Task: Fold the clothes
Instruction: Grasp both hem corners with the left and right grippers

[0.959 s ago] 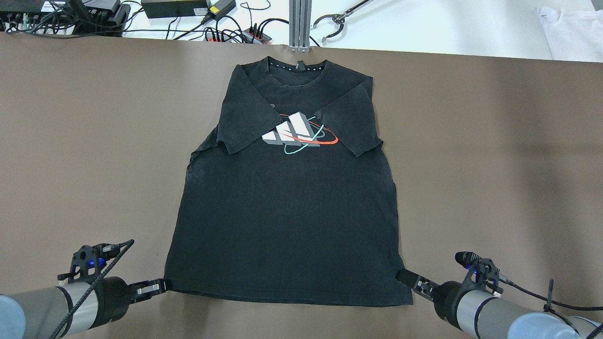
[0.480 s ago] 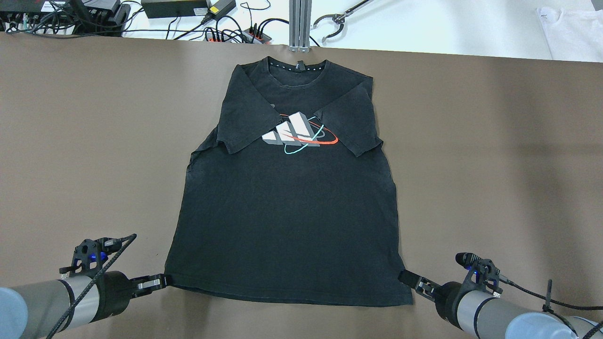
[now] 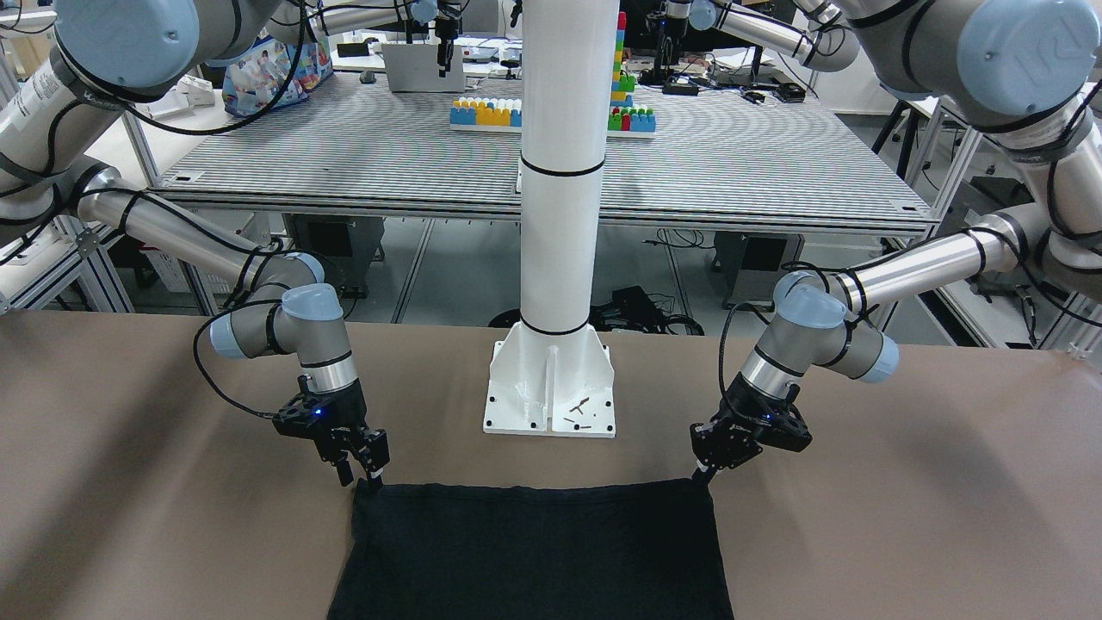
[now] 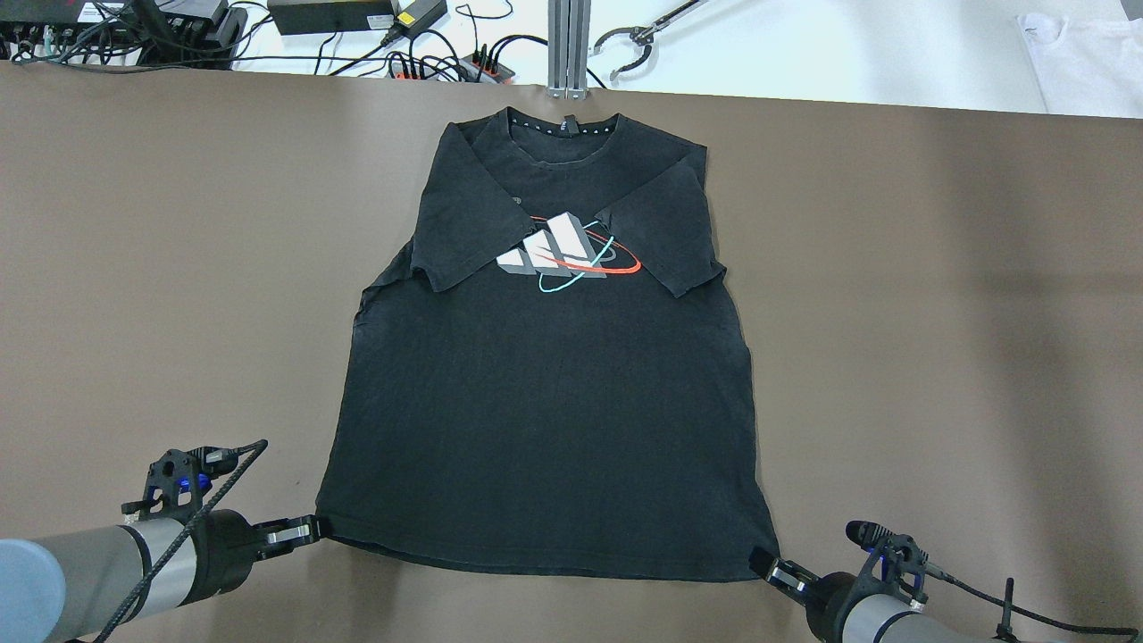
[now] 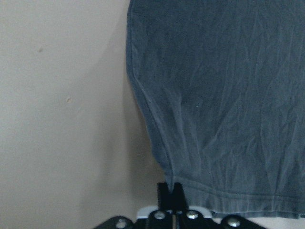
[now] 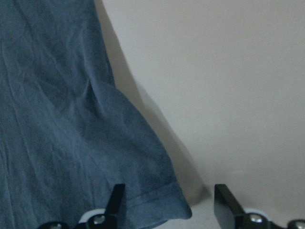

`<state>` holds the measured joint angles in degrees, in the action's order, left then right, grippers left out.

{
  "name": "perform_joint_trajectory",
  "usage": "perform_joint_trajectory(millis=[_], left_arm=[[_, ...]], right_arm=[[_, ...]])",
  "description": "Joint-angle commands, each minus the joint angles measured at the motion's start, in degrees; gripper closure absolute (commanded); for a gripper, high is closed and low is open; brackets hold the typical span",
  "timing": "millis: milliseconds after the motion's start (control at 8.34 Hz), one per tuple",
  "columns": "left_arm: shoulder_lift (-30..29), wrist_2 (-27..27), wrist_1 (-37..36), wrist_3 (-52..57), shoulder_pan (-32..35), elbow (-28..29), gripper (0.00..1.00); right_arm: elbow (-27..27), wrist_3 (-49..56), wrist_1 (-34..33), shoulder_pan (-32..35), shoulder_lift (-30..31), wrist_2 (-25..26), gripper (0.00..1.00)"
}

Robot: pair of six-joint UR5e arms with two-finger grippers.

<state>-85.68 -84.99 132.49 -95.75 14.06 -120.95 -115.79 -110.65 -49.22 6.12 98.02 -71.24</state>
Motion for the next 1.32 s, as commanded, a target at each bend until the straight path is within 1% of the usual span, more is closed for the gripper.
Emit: perform_joint_trajectory(millis=[0,120,240,360,600,720,839,959,1079,1199], left_arm=[[0.0,0.0,0.0,0.0,0.0,0.0,1.0],[0.0,0.0,0.0,0.0,0.1,0.0,1.0],[0.0,0.0,0.0,0.0,0.0,0.0,1.0],[0.0,0.0,0.0,0.0,0.0,0.0,1.0],[0.0,-0.5,0.0,0.0,0.7,-0.9,1.0],[-0.2,-3.5,-0.8,0.7,3.1,-1.1,1.0],[-1.8,-8.0,-5.2,2.6,7.3,-2.3,1.0],[-6.2,-12.4,-12.4,5.7,11.8,-3.6,1.0],[-11.1,-16.2,-19.8,8.2,15.8,-4.0,1.0],[-16.2,-20.3,-27.8,10.0,19.1,-4.6,1.0]], right_arm=[[0.0,-0.5,0.0,-0.4,-0.2,0.5,0.64],[-0.1,-0.4,0.0,-0.4,-0.1,0.5,0.95],[-0.2,-0.4,0.0,-0.3,0.0,0.5,1.0],[-1.1,0.1,0.0,-0.2,0.2,0.5,1.0],[-5.8,2.4,-0.7,0.6,0.5,-0.1,1.0],[-7.9,7.0,-0.7,0.6,0.4,-0.4,1.0],[-8.9,11.1,-0.8,2.8,0.1,-1.1,1.0],[-10.0,14.9,-0.8,8.1,-0.2,-6.7,1.0],[-10.6,16.2,-1.0,13.6,-0.2,-13.6,1.0],[-10.9,16.4,-1.7,18.8,0.0,-19.1,1.0]])
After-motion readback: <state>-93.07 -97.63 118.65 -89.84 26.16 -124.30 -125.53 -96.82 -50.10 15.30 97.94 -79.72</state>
